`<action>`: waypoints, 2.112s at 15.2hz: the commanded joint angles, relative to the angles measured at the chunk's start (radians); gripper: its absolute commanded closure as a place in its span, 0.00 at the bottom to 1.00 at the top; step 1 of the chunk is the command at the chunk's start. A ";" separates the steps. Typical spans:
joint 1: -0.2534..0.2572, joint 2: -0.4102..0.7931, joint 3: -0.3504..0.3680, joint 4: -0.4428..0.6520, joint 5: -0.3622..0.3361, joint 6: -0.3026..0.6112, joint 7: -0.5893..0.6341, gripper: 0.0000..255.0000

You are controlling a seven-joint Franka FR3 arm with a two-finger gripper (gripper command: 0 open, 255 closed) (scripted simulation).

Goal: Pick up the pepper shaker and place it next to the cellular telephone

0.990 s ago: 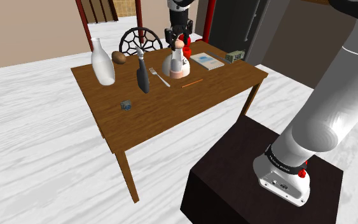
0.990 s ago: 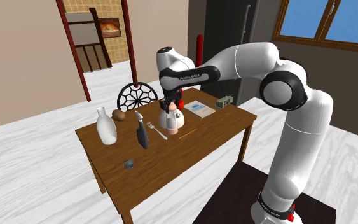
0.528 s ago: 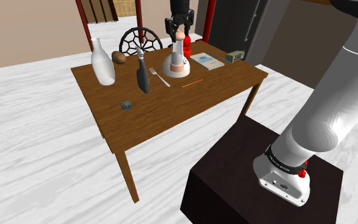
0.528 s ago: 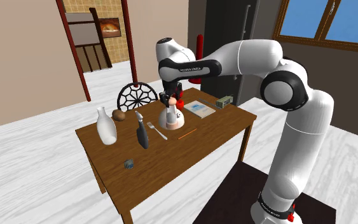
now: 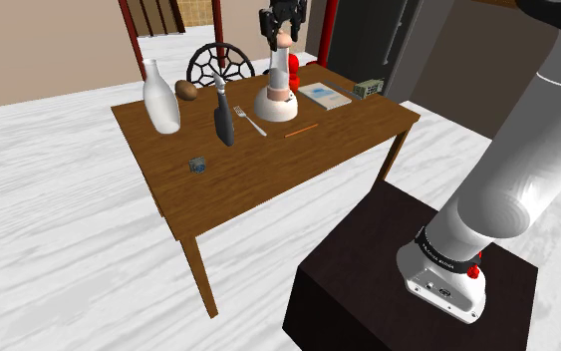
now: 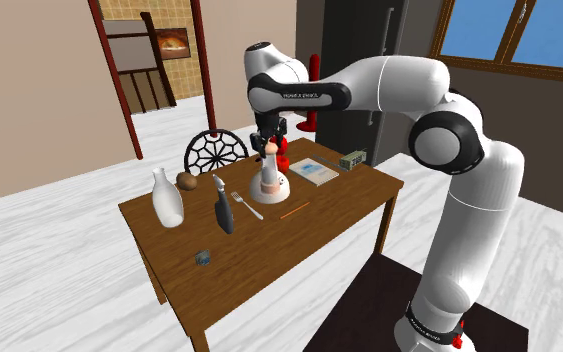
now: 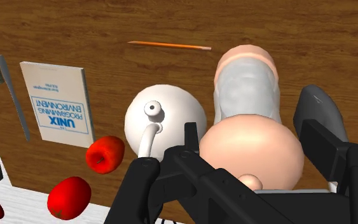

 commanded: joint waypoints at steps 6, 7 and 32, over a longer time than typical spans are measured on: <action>0.005 0.026 0.002 0.127 -0.001 -0.100 -0.014 1.00; 0.005 0.030 0.003 0.146 -0.001 -0.115 -0.017 1.00; -0.231 -0.059 -0.200 -0.044 0.051 0.064 -0.433 1.00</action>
